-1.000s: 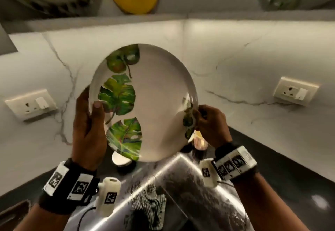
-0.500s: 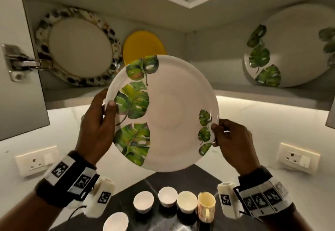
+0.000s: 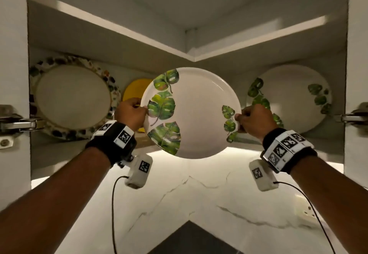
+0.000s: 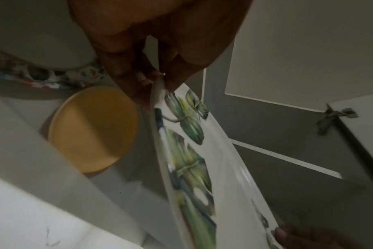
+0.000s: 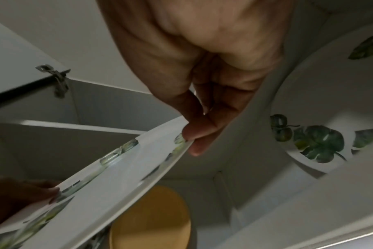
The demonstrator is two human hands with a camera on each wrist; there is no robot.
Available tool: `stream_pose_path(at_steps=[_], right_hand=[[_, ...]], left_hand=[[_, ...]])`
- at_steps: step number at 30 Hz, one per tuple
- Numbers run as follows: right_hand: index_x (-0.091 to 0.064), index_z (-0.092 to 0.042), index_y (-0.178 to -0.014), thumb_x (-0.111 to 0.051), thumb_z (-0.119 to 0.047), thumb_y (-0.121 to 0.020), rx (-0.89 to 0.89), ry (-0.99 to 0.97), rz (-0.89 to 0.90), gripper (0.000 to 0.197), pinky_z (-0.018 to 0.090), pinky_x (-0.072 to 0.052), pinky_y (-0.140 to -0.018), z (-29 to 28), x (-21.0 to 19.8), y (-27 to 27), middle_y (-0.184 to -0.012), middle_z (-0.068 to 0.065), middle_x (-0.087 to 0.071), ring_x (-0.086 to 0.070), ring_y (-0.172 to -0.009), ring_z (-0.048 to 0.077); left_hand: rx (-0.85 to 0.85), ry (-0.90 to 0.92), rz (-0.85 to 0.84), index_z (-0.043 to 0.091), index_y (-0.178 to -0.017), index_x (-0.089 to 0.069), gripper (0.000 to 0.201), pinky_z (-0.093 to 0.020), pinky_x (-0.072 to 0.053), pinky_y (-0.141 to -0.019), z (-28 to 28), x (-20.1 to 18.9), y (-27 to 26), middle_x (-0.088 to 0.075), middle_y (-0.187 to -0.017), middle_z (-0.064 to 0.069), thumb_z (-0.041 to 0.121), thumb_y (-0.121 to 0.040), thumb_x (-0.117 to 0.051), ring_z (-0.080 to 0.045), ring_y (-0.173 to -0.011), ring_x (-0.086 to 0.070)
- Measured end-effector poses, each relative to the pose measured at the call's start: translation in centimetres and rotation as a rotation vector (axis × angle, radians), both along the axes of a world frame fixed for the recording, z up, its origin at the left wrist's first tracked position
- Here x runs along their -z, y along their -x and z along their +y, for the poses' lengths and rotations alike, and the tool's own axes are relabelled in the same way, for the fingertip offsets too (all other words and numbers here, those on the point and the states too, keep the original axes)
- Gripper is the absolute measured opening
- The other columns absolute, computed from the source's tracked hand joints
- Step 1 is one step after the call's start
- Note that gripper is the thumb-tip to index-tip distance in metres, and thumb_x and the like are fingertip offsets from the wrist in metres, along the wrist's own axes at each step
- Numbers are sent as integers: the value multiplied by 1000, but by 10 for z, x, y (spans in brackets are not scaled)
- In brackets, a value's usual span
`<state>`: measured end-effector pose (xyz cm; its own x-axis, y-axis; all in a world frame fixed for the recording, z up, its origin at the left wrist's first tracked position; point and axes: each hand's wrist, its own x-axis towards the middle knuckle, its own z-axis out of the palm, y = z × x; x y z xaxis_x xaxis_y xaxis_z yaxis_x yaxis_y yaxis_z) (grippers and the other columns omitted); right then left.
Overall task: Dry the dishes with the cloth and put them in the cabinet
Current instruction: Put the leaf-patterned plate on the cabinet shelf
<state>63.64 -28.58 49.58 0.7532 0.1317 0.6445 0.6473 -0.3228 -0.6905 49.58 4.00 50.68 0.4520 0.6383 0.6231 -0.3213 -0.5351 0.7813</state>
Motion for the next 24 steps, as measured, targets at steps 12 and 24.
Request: stream_pose_path(at_steps=[12, 24], right_hand=[[-71, 5, -94, -70, -14, -94, 140, 204, 175, 18, 15, -43, -34, 39, -71, -62, -71, 11, -69, -65, -45, 14], [-69, -11, -84, -71, -34, -91, 400, 452, 105, 25, 26, -50, -55, 66, -98, -176, -81, 5, -70, -67, -73, 22]], left_hand=[[-107, -144, 225, 21, -60, -65, 26, -44, -60, -71, 55, -50, -91, -67, -68, -4, 18, -83, -76, -33, -69, -67], [-195, -271, 376, 3, -80, -75, 24, -33, -52, -63, 71, -79, -204, -72, -80, -12, 26, -87, -78, -26, -66, -65]])
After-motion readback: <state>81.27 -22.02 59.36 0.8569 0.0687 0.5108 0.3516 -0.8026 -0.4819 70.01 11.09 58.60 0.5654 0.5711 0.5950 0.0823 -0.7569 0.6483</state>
